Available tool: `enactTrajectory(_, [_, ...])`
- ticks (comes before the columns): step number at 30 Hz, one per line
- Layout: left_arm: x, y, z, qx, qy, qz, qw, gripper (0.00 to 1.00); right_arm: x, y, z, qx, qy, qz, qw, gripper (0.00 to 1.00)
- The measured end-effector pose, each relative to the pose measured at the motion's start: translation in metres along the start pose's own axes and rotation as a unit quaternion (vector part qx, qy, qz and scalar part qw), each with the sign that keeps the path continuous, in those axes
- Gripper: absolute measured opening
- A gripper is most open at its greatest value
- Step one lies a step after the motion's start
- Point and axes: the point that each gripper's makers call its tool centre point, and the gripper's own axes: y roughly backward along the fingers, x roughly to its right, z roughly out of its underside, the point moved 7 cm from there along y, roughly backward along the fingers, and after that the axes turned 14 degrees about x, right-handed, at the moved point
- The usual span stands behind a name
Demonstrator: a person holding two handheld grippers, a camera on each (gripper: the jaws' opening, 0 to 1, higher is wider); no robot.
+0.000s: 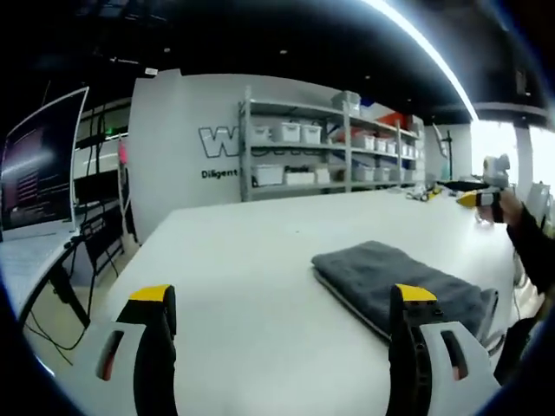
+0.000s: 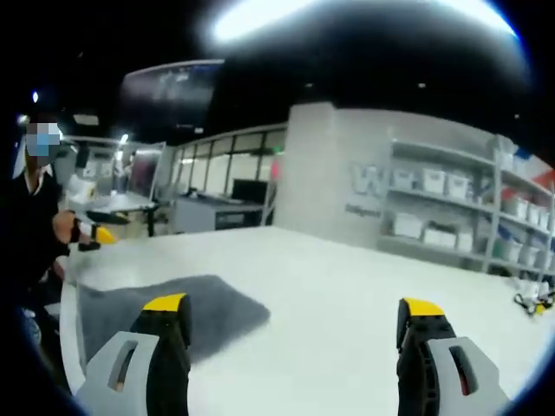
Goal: Open the folded towel by lifting each exposed corner and separating the folded layers until the towel lies flat within the target outline without major curled edges
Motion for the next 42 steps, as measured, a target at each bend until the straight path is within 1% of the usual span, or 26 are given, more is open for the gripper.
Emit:
enactTrajectory(5, [0.013, 0.005, -0.004, -0.004, -0.005, 0.020, 0.9998, 1.00, -0.002, -0.003, -0.005, -0.010, 0.009, -0.012, 0.9998, 1.00])
enactTrajectory(11, [0.026, 0.016, -0.008, -0.013, 0.002, 0.047, 0.9988, 1.00, 0.000, -0.008, -0.018, -0.020, 0.035, -0.024, 0.9989, 1.00])
enactTrajectory(14, [0.029, 0.023, -0.010, -0.015, 0.003, 0.052, 0.9985, 1.00, 0.002, -0.013, -0.029, -0.017, 0.041, -0.028, 0.9986, 1.00])
enactTrajectory(18, [0.031, 0.029, -0.014, -0.011, 0.001, 0.050, 0.9987, 1.00, 0.001, -0.018, -0.040, -0.014, 0.051, -0.033, 0.9981, 1.00])
enactTrajectory(20, [0.032, 0.031, -0.014, -0.015, -0.009, 0.052, 0.9985, 1.00, 0.000, -0.020, -0.044, -0.014, 0.057, -0.037, 0.9976, 1.00])
enactTrajectory(23, [0.033, 0.037, -0.017, -0.018, -0.016, 0.055, 0.9982, 1.00, 0.001, -0.024, -0.046, -0.019, 0.052, -0.048, 0.9973, 1.00])
enactTrajectory(25, [0.035, 0.041, -0.019, -0.012, -0.011, 0.054, 0.9984, 1.00, 0.001, -0.027, -0.046, -0.024, 0.051, -0.052, 0.9970, 1.00])
enactTrajectory(26, [0.035, 0.043, -0.021, -0.005, -0.006, 0.048, 0.9988, 1.00, 0.001, -0.028, -0.046, -0.028, 0.053, -0.057, 0.9966, 1.00])
enactTrajectory(28, [0.033, 0.046, -0.024, 0.023, 0.006, 0.023, 0.9995, 1.00, 0.002, -0.031, -0.048, -0.033, 0.056, -0.065, 0.9958, 1.00])
enactTrajectory(33, [0.040, 0.059, -0.016, 0.011, 0.026, 0.016, 0.9995, 1.00, 0.000, -0.039, -0.056, -0.040, 0.072, -0.078, 0.9936, 1.00])
enactTrajectory(35, [0.042, 0.063, -0.015, 0.017, 0.026, 0.011, 0.9995, 1.00, -0.001, -0.042, -0.058, -0.042, 0.077, -0.081, 0.9928, 1.00])
enactTrajectory(38, [0.049, 0.065, -0.017, 0.026, 0.022, 0.011, 0.9993, 1.00, -0.002, -0.047, -0.060, -0.044, 0.081, -0.090, 0.9917, 1.00])
enactTrajectory(42, [0.062, 0.063, -0.022, 0.045, 0.046, 0.012, 0.9979, 1.00, -0.004, -0.057, -0.064, -0.056, 0.087, -0.106, 0.9890, 1.00])
